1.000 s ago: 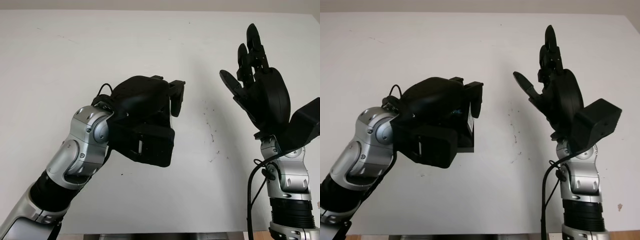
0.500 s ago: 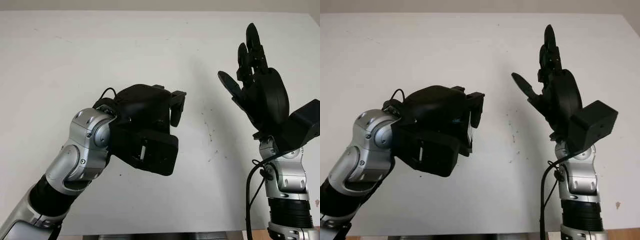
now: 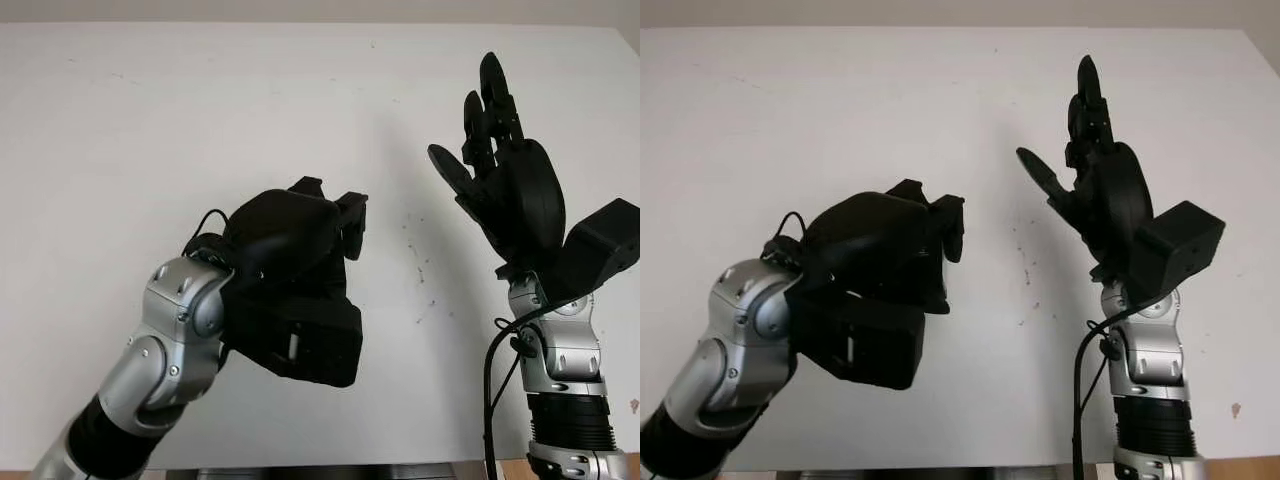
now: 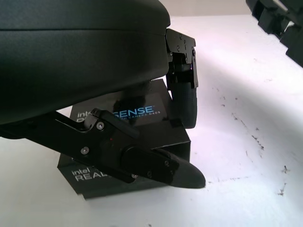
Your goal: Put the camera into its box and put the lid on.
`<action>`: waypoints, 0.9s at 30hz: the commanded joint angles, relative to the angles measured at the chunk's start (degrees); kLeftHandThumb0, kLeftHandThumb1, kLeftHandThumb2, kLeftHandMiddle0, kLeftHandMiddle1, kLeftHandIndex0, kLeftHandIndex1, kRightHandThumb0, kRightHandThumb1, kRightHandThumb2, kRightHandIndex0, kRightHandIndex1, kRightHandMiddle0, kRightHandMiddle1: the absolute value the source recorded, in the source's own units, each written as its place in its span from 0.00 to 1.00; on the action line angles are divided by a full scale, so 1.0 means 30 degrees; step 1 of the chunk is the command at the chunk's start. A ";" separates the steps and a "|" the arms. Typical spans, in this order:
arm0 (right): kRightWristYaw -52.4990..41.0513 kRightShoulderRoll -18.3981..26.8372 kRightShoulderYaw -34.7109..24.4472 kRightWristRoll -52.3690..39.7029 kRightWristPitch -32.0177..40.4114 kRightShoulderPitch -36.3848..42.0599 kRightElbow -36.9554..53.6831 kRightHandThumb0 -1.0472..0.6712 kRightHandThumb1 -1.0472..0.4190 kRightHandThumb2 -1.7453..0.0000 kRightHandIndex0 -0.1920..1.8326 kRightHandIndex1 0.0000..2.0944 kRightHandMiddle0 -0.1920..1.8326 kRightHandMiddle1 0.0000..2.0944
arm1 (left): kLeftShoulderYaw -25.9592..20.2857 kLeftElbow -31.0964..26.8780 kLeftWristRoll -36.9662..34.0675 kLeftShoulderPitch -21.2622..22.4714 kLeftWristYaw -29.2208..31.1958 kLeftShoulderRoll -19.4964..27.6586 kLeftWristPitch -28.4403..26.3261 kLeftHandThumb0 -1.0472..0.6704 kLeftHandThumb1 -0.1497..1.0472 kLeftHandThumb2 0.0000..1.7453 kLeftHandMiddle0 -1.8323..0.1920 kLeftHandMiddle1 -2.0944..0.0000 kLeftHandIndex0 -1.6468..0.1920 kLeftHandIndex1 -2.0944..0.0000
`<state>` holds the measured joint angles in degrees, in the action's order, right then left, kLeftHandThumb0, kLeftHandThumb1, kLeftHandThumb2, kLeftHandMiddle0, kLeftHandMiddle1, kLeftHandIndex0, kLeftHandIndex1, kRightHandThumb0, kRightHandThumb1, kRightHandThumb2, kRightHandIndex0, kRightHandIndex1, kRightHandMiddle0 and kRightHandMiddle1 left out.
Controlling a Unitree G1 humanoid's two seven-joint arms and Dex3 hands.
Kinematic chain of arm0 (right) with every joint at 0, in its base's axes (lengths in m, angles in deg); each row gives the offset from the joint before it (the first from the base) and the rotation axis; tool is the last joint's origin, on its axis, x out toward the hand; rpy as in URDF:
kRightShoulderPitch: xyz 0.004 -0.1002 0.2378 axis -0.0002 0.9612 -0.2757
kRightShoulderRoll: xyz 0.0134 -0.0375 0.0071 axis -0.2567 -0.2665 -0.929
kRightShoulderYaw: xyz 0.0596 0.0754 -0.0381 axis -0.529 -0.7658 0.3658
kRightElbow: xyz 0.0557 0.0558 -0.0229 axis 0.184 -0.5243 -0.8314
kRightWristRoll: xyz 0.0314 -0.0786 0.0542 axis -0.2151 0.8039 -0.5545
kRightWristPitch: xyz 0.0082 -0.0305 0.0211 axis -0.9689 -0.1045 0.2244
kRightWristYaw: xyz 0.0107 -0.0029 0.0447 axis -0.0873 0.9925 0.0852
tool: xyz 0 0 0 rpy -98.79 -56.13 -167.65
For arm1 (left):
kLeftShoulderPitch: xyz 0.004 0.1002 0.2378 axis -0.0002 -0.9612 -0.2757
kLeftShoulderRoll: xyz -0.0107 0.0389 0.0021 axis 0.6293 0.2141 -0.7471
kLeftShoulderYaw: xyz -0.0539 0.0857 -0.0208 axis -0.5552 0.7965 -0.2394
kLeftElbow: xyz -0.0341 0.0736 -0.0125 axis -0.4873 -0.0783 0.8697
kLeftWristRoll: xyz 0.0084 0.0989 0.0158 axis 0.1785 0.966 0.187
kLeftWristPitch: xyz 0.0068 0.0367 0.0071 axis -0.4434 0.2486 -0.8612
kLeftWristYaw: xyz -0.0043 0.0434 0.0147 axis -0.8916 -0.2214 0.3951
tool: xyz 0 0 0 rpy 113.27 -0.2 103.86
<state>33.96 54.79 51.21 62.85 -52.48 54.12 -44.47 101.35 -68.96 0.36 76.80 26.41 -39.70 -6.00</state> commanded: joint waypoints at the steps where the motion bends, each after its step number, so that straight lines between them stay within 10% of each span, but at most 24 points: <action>1: -0.0046 0.0077 -0.0146 -0.0064 -0.0399 -0.0186 -0.0144 0.24 0.00 0.95 0.00 0.00 0.01 0.02 | 0.0628 -0.0106 0.0840 -0.0408 0.0610 -0.0146 -0.0072 0.41 0.91 0.07 0.81 0.02 0.99 0.48; 2: 0.0023 0.0128 -0.0135 0.0075 -0.0437 -0.0194 -0.0176 0.24 0.00 0.96 0.00 0.00 0.01 0.02 | 0.0803 -0.0173 0.1256 -0.0337 0.0903 0.0012 0.0222 0.37 0.91 0.05 0.90 0.01 0.99 0.55; 4: 0.0027 0.0214 -0.0124 0.0221 -0.0569 -0.0208 -0.0255 0.23 0.00 0.96 0.00 0.00 0.01 0.02 | 0.0941 -0.0319 0.1912 -0.0254 0.1439 0.0167 0.0689 0.27 0.95 0.04 0.98 0.54 0.99 0.80; 8: 0.0146 0.0204 -0.0141 0.0308 -0.0409 -0.0139 -0.0068 0.24 0.00 0.96 0.00 0.00 0.01 0.02 | 0.0776 -0.0469 0.2679 -0.0331 0.2040 0.0165 0.1339 0.21 0.98 0.03 1.00 0.95 1.00 0.98; 19: -0.0047 0.0211 -0.0232 -0.0008 -0.0394 -0.0021 0.0028 0.25 0.00 0.96 0.00 0.00 0.01 0.02 | 0.0081 -0.0278 0.2709 -0.0469 0.2482 -0.0231 0.2625 0.19 1.00 0.04 1.00 1.00 1.00 1.00; 27: 0.0007 0.0497 -0.0334 0.0412 -0.0370 0.0120 0.0136 0.23 0.00 0.95 0.00 0.00 0.01 0.02 | -0.6044 0.1202 -0.9267 -0.0831 -0.0619 -0.1592 0.3667 0.13 1.00 0.19 1.00 1.00 1.00 1.00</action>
<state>33.94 55.48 50.65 64.07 -53.30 54.03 -45.19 87.97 -66.33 -21.68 74.98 25.94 -43.19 4.49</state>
